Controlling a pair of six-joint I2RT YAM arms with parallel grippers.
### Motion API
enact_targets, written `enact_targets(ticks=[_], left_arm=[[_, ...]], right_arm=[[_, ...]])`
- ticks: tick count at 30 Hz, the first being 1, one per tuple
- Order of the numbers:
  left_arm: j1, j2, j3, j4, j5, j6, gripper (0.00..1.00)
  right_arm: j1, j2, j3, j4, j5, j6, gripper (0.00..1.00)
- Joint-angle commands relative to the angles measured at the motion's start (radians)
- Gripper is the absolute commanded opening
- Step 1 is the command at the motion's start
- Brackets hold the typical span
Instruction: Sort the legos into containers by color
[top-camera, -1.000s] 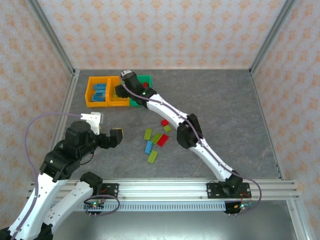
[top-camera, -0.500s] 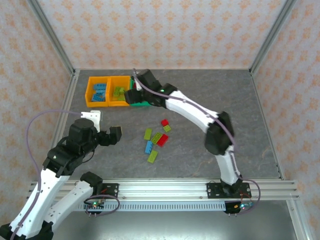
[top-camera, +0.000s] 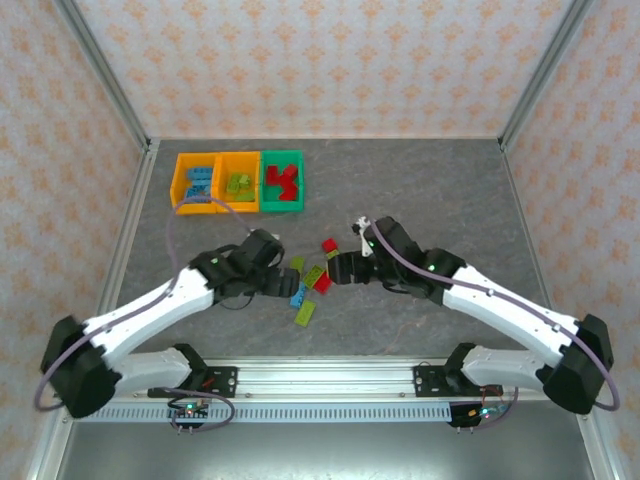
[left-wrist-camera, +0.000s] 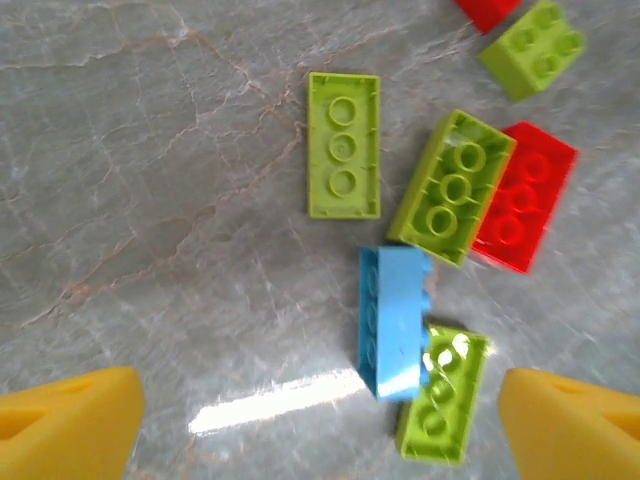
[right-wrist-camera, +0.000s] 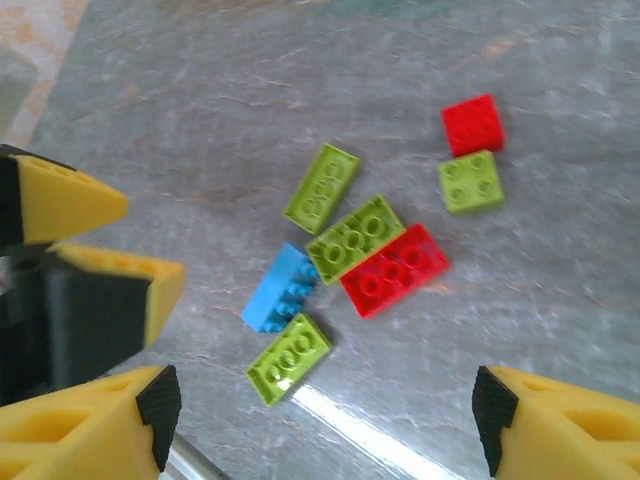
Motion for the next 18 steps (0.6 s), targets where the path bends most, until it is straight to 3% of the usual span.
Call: enact_targets(ticks=[1, 10, 18], left_arm=[[-0.002, 0.151, 0.101, 0.086, -0.064, -0.05, 0.89], [0.031, 0.464, 0.26, 0.088, -0.119, -0.02, 0.86], [0.056, 0.55, 0.259, 0.115, -0.1, -0.014, 0.55]], right_arm=[[0.003, -0.048, -0.006, -0.008, 0.098, 0.051, 0.8], [0.003, -0.043, 0.017, -0.041, 0.127, 0.036, 0.8], [0.003, -0.049, 0.016, -0.048, 0.129, 0.041, 0.81]])
